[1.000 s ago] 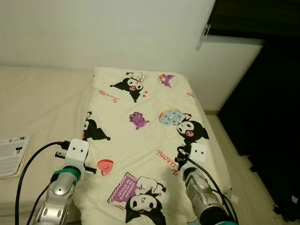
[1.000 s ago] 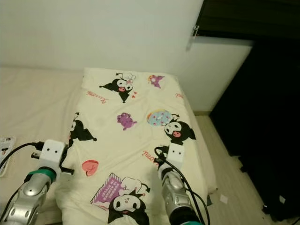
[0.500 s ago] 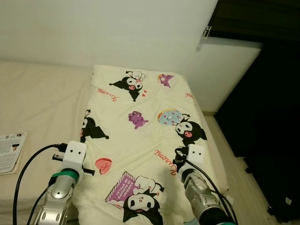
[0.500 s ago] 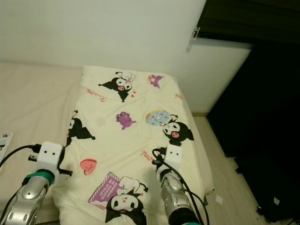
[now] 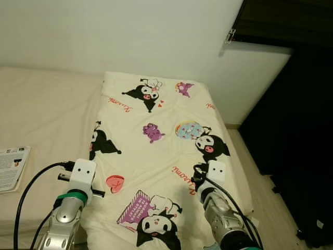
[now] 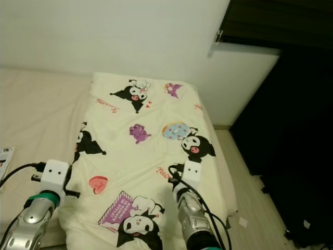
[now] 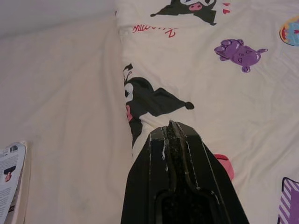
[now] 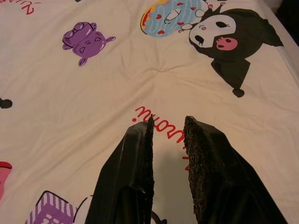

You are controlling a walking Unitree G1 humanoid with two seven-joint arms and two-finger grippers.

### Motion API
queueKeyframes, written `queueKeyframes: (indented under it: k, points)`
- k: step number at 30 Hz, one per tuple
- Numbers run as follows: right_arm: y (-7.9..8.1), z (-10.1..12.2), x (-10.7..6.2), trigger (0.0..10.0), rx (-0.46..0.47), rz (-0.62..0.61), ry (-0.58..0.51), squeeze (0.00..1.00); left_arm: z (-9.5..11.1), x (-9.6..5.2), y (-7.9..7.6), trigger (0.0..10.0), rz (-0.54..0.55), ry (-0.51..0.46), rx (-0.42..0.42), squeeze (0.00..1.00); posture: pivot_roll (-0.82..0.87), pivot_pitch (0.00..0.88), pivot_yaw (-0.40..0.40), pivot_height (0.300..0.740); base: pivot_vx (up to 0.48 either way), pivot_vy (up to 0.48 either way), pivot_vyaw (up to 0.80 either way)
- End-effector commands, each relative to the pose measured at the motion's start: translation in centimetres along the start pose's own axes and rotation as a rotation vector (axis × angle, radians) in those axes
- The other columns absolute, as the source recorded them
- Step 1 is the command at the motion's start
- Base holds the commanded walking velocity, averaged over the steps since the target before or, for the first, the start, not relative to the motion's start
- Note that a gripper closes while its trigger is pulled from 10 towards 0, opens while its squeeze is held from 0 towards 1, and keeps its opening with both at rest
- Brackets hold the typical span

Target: Clean up the room

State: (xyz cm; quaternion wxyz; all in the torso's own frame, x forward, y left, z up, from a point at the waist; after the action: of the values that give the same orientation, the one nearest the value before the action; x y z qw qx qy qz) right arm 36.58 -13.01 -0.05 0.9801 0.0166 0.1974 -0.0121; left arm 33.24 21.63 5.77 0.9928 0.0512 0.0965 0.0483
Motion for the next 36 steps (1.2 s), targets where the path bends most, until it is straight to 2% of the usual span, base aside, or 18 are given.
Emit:
queueKeyframes:
  k: [1,8,15,20,25,29,36]
  points:
    - [-0.4,-0.8,-0.1,10.0,-0.011,-0.009,0.026,0.0,-0.7,-0.3,-0.2,10.0,-0.004,0.024,0.0,0.0,0.25,0.0,-0.128,0.74,0.0,0.0,0.0]
    - [-0.2,-0.2,0.2,10.0,-0.011,-0.004,0.024,0.0,-0.2,0.4,-0.1,10.0,0.006,0.016,-0.008,0.0,0.24,0.0,-0.126,0.74,0.0,0.0,0.0]
    - [-0.5,-0.8,0.1,10.0,-0.011,-0.007,0.041,0.0,-0.7,0.2,-0.4,10.0,0.001,0.029,-0.007,0.0,0.24,0.0,-0.139,0.74,0.0,0.0,0.0]
    - [-0.7,-0.4,0.2,10.0,-0.005,-0.017,0.034,0.0,-1.1,0.4,-0.5,10.0,0.001,0.051,0.001,0.0,0.23,0.0,-0.125,0.74,0.0,0.0,0.0]
    - [-1.1,-0.4,0.2,10.0,0.008,-0.035,0.03,0.0,-0.4,0.9,-0.9,10.0,-0.019,0.04,-0.002,0.0,0.23,0.0,-0.085,0.74,0.0,0.0,0.0]
    - [-2.7,-1.2,-0.2,10.0,0.038,-0.094,0.046,0.0,0.0,1.3,-1.3,10.0,-0.042,0.038,0.005,0.0,0.22,0.0,-0.08,0.74,0.0,0.0,0.0]
    - [-3.6,-1.3,-0.3,10.0,0.029,-0.11,0.043,0.0,0.0,1.6,-1.7,10.0,-0.047,0.037,-0.001,0.0,0.19,0.0,-0.081,0.74,0.0,0.0,0.0]
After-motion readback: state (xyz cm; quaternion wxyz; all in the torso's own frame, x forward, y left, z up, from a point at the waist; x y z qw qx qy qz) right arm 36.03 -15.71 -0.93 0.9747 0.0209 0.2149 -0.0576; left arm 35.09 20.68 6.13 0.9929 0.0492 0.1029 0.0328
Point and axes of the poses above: a point about 5 cm out from each wrist's last joint towards the gripper, its own x axis pointing out of the wrist towards the gripper, its own z axis along the axis of the wrist's last joint, y = z × x, the point moved 6 cm from there along x, pointing out of the wrist towards the gripper, and after that the axes turned 11 degrees about -x, right-handed, at the moved point
